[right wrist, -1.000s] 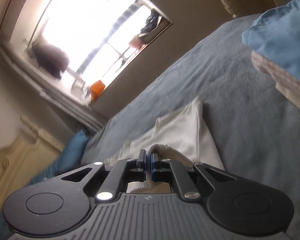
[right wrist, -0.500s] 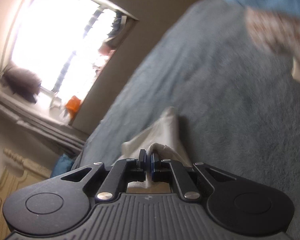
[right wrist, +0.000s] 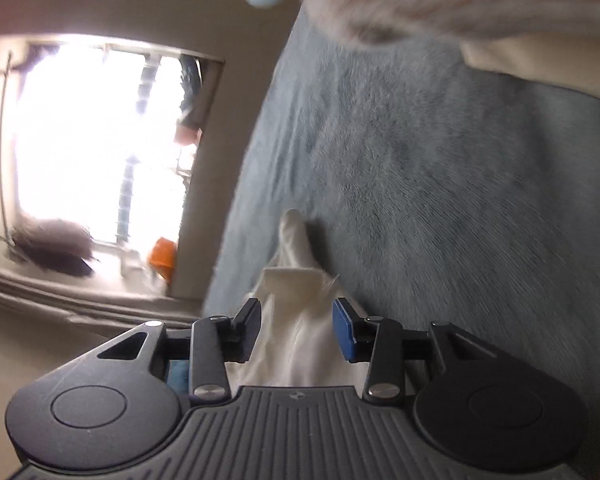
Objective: Fold clothes
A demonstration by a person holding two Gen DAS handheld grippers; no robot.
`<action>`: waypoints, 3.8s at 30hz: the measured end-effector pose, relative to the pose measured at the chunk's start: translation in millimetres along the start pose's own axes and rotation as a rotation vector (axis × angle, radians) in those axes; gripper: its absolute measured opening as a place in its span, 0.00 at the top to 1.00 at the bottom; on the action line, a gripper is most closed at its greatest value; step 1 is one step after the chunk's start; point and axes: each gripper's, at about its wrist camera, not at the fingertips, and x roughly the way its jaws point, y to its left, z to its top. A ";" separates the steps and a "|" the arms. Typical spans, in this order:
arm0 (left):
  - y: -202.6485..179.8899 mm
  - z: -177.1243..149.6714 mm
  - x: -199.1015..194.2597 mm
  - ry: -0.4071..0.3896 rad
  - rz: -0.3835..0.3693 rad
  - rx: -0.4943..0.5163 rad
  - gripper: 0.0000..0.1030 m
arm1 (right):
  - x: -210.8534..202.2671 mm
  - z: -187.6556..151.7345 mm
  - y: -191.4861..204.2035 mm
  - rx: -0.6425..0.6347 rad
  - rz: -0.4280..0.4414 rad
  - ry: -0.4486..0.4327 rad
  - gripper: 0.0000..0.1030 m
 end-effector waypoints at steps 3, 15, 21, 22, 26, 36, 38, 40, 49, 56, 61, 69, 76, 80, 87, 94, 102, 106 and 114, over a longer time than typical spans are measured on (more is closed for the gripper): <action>0.4 2.7 -17.7 -0.013 -0.006 0.004 0.61 | -18.9 -11.3 -1.9 0.005 0.000 0.004 0.59; -46.0 -99.1 8.6 0.179 0.215 0.541 0.61 | 101.1 -134.7 134.5 -0.772 -0.163 0.414 0.59; -48.0 -130.3 21.8 0.220 0.298 0.722 0.61 | 180.1 -201.0 166.6 -1.148 -0.281 0.488 0.61; -45.7 -133.3 20.0 0.221 0.301 0.732 0.61 | 187.7 -204.0 164.1 -1.170 -0.306 0.490 0.63; -45.4 -136.0 16.4 0.227 0.300 0.739 0.61 | 193.2 -204.7 158.4 -1.190 -0.344 0.465 0.94; -46.5 -137.2 26.4 0.224 0.312 0.733 0.61 | 73.1 -155.7 165.3 -0.839 -0.182 0.383 1.00; -47.3 -138.1 26.7 0.223 0.317 0.734 0.61 | 35.5 -142.0 161.1 -0.770 -0.194 0.331 1.00; -48.0 -139.1 27.0 0.222 0.322 0.735 0.61 | -4.9 -127.5 155.5 -0.713 -0.228 0.261 1.00; -49.2 -139.5 28.9 0.222 0.335 0.739 0.61 | -263.3 -36.3 124.5 -0.537 -0.690 -0.288 1.00; -52.2 -140.9 35.2 0.228 0.372 0.752 0.61 | -441.3 90.1 92.3 -0.356 -1.072 -0.801 1.00; -60.3 -144.8 36.7 0.210 0.419 0.769 0.61 | -497.9 158.4 62.0 -0.097 -1.184 -0.903 0.57; -63.9 -148.2 32.4 0.218 0.439 0.773 0.61 | -466.0 121.2 61.9 -0.217 -0.779 -0.864 0.18; -68.8 -148.7 1.3 0.274 0.350 0.716 0.61 | -330.2 -7.2 78.4 -0.295 -0.156 -0.477 0.12; -62.3 -149.0 -29.0 0.355 0.291 0.618 0.59 | -214.9 -48.1 67.3 -0.133 0.103 -0.106 0.12; -14.3 -153.9 -58.5 0.271 0.289 0.409 0.52 | -57.7 -95.5 25.4 0.086 -0.048 0.226 0.16; 26.4 -140.2 -47.2 0.136 0.241 0.218 0.41 | -28.0 -108.4 17.0 0.007 -0.256 0.099 0.30; 15.4 -127.0 -31.2 0.016 0.238 0.253 0.81 | -9.9 -89.3 2.7 0.026 -0.198 -0.033 0.58; 1.3 -127.4 -45.1 -0.016 0.237 0.313 0.91 | -12.6 -88.2 8.0 -0.001 -0.219 -0.051 0.89; -17.5 -131.5 -111.5 -0.013 0.183 0.375 0.93 | -76.1 -112.6 46.2 -0.137 -0.134 0.035 0.91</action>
